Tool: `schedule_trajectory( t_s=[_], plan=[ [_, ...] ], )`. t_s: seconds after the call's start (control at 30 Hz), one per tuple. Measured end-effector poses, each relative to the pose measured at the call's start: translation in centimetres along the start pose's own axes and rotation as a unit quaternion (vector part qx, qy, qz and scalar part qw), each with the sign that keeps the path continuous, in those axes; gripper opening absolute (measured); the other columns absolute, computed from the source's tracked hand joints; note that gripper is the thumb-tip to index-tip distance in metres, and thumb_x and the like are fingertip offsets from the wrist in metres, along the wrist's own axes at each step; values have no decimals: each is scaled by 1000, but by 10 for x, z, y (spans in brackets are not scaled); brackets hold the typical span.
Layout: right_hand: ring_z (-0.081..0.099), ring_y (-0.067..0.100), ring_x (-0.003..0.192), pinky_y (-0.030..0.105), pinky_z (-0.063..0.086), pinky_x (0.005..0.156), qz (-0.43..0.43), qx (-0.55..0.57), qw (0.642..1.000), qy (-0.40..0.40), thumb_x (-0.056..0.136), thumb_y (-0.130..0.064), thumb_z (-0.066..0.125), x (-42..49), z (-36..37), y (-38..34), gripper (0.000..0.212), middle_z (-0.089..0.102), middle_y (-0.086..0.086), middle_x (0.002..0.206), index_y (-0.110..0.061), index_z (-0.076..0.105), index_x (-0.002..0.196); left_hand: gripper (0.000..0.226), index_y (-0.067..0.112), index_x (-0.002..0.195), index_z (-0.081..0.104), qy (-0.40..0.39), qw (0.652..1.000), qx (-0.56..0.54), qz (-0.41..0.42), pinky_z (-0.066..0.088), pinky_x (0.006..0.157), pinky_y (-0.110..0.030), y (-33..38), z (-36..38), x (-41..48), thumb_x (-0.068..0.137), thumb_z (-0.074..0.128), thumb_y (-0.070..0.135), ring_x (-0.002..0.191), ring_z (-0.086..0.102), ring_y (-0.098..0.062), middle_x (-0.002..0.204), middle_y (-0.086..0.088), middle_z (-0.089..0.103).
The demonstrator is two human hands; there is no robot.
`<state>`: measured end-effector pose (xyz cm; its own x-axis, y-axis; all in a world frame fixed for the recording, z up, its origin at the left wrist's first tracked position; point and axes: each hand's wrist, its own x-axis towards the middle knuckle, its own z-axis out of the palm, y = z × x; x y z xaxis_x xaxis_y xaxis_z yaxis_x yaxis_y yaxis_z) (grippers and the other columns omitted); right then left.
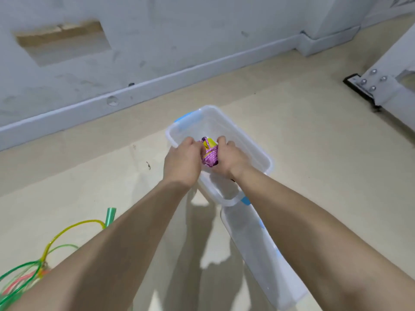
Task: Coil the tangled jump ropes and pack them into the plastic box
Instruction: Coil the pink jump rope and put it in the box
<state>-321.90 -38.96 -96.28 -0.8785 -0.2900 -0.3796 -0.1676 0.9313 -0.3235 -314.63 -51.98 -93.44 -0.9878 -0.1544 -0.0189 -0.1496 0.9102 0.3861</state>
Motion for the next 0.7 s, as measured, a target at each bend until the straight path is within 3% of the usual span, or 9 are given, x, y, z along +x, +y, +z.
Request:
schedule_trajectory(
  t_s=[0.1, 0.17, 0.27, 0.4, 0.53, 0.7],
  plan=[
    [56, 37, 115, 41, 43, 79, 13, -60, 998, 29, 80, -41, 80, 2, 23, 7, 70, 50, 13, 124, -13, 37, 128, 28, 26, 103, 69, -30, 995, 91, 27, 36, 84, -33, -2, 3, 4, 89, 51, 10, 91, 62, -27, 101, 1, 62],
    [52, 36, 120, 40, 44, 84, 41, -65, 997, 30, 83, -35, 78, -5, 28, 10, 66, 47, 13, 128, -11, 39, 131, 30, 27, 114, 70, -28, 999, 37, 27, 41, 90, -35, 1, 3, 3, 95, 51, 13, 104, 63, -27, 111, -1, 67],
    [50, 35, 121, 38, 40, 81, 40, -70, 996, 34, 91, -28, 67, -23, 17, -2, 51, 47, 13, 131, -10, 42, 131, 37, 26, 128, 65, -30, 996, -86, -12, 45, 99, -37, 1, -16, -20, 99, 48, 13, 120, 58, -23, 134, 2, 62],
    [51, 33, 124, 36, 41, 85, -13, -69, 998, -8, 95, -30, 50, -63, -27, -47, 45, 50, 11, 134, -13, 44, 137, 34, 26, 129, 64, -36, 992, -93, -72, 42, 105, -33, -17, -54, -92, 98, 50, 20, 124, 55, -19, 137, 4, 59],
    [47, 28, 131, 40, 43, 99, -85, -65, 994, -37, 90, -26, 51, -128, -44, -112, 44, 52, 8, 136, -17, 51, 133, 31, 23, 125, 67, -73, 977, -107, -172, 46, 101, -35, -50, -89, -190, 98, 52, 22, 118, 60, -20, 130, 1, 65],
    [56, 28, 119, 36, 49, 92, -170, -67, 977, -111, 88, -28, 55, -223, 27, -171, 37, 61, 6, 128, -19, 60, 123, 22, 19, 110, 71, -79, 944, -128, -294, 47, 90, -31, -97, -96, -323, 92, 59, 20, 110, 62, -26, 116, -4, 69]
  ],
)
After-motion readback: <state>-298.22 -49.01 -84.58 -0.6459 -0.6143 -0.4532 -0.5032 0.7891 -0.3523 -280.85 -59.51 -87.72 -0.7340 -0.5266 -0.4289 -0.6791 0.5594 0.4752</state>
